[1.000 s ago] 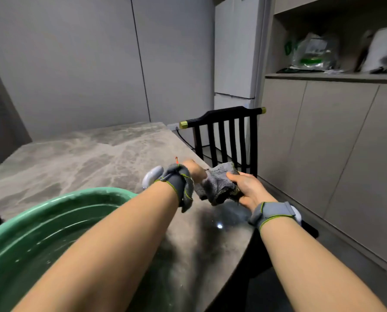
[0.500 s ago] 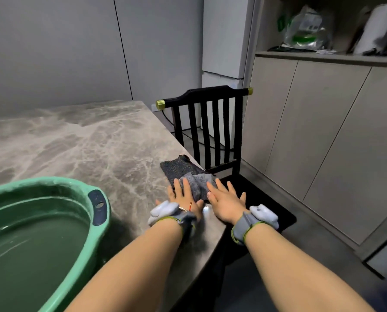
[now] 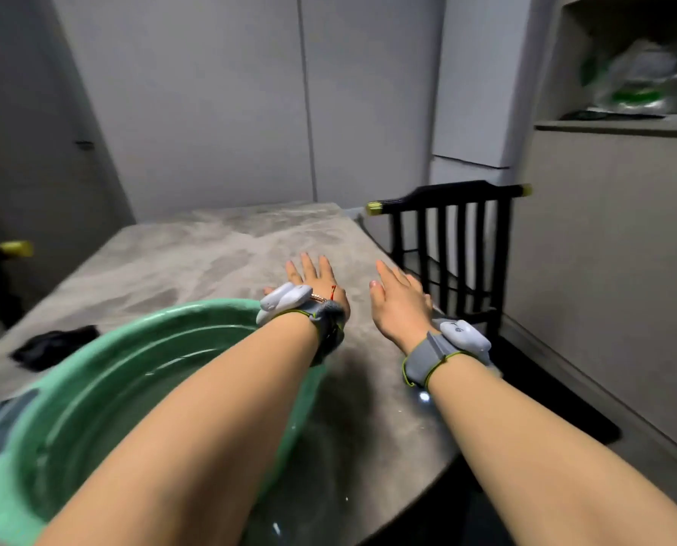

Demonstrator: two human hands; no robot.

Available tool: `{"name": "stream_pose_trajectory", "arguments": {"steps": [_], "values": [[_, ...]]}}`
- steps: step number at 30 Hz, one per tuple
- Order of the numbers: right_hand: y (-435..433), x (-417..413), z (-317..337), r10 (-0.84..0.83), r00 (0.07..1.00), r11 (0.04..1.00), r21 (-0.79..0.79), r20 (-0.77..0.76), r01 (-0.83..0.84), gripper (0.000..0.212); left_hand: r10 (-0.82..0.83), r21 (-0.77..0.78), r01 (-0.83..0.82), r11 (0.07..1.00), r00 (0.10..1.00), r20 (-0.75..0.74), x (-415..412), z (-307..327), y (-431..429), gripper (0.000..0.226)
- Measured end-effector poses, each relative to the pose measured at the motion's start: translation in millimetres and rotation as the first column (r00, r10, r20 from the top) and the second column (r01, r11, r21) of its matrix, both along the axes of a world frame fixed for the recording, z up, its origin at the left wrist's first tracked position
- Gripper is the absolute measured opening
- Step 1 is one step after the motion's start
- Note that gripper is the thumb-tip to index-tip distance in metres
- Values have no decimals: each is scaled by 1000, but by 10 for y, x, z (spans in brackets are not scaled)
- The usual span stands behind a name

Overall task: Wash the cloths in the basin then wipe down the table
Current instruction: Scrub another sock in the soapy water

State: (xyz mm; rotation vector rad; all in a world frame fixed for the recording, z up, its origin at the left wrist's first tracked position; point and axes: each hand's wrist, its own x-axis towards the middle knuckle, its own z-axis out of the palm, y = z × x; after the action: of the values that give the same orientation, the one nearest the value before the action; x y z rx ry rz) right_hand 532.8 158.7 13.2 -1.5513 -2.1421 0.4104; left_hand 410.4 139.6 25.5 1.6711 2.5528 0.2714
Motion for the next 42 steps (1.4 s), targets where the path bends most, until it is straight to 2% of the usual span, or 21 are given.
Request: {"name": "stream_pose_trajectory", "arguments": {"steps": [4, 6, 7, 12, 15, 18, 20, 22, 24, 27, 28, 30, 32, 33, 35, 37, 38, 40, 42], "values": [[-394, -800, 217, 171, 985, 985, 42, -32, -170, 49, 148, 53, -146, 988, 988, -46, -837, 296, -501, 68], [-734, -1383, 299, 297, 955, 954, 49, 16, -297, 49, 284, 74, -280, 957, 958, -48, -1449, 370, -963, 67], [-767, -1442, 319, 311, 950, 949, 50, 29, -312, 49, 293, 66, -291, 955, 955, -33, -1551, 374, -1002, 67], [-1434, -2678, 358, 506, 842, 855, 22, 187, -518, 50, 541, 7, -541, 841, 840, -39, -2727, 202, -2041, 59], [-1831, -3183, 345, 627, 719, 762, -46, 300, -646, 49, 585, -115, -587, 802, 809, -48, -3122, 81, -2498, 53], [-2106, -3543, 307, 704, 583, 670, -107, 406, -734, 43, 449, -212, -438, 874, 894, 3, -3353, -160, -2729, 54], [-2248, -3735, 220, 707, 532, 658, -158, 466, -736, 41, 447, -242, -418, 876, 890, 83, -3415, -344, -2839, 44], [-2259, -3821, 83, 707, 505, 655, -189, 495, -731, 36, 453, -138, -437, 889, 884, 118, -3394, -428, -2882, 24], [-2240, -3874, 4, 712, 498, 655, -212, 494, -725, 26, 482, 14, -494, 869, 854, 198, -3397, -412, -2877, 19], [-2185, -3938, 6, 689, 469, 656, -198, 553, -729, 13, 513, 197, -620, 759, 757, 405, -3436, -274, -2818, 17], [-2169, -3967, 17, 699, 465, 641, -188, 543, -744, 21, 487, 249, -656, 712, 717, 498, -3458, -230, -2788, 21], [-2113, -3989, 3, 741, 521, 640, -209, 423, -740, 43, 410, 336, -700, 630, 668, 622, -3459, -121, -2719, 34], [-2043, -3976, 7, 737, 637, 676, -221, 226, -703, 54, 303, 416, -722, 554, 640, 706, -3458, 14, -2685, 35], [-1994, -3974, 18, 731, 673, 679, -223, 117, -699, 50, 246, 446, -733, 514, 624, 741, -3452, 94, -2664, 34], [-1915, -3976, 55, 709, 683, 644, -234, -176, -728, 30, 102, 494, -771, 403, 574, 813, -3437, 253, -2620, 28], [-1857, -3966, 179, 579, 655, 635, -235, -486, -736, 22, -83, 510, -801, 314, 512, 855, -3428, 435, -2542, 22], [-1832, -3934, 273, 490, 631, 655, -223, -601, -722, 23, -141, 536, -794, 288, 519, 843, -3402, 546, -2494, 21], [-1739, -3803, 506, 332, 508, 693, -160, -795, -703, 23, -135, 642, -697, 318, 637, 759, -3252, 827, -2364, 13], [-1630, -3622, 723, 229, 378, 723, -104, -897, -683, 26, -63, 731, -584, 353, 765, 641, -3103, 1033, -2266, 14]]}}
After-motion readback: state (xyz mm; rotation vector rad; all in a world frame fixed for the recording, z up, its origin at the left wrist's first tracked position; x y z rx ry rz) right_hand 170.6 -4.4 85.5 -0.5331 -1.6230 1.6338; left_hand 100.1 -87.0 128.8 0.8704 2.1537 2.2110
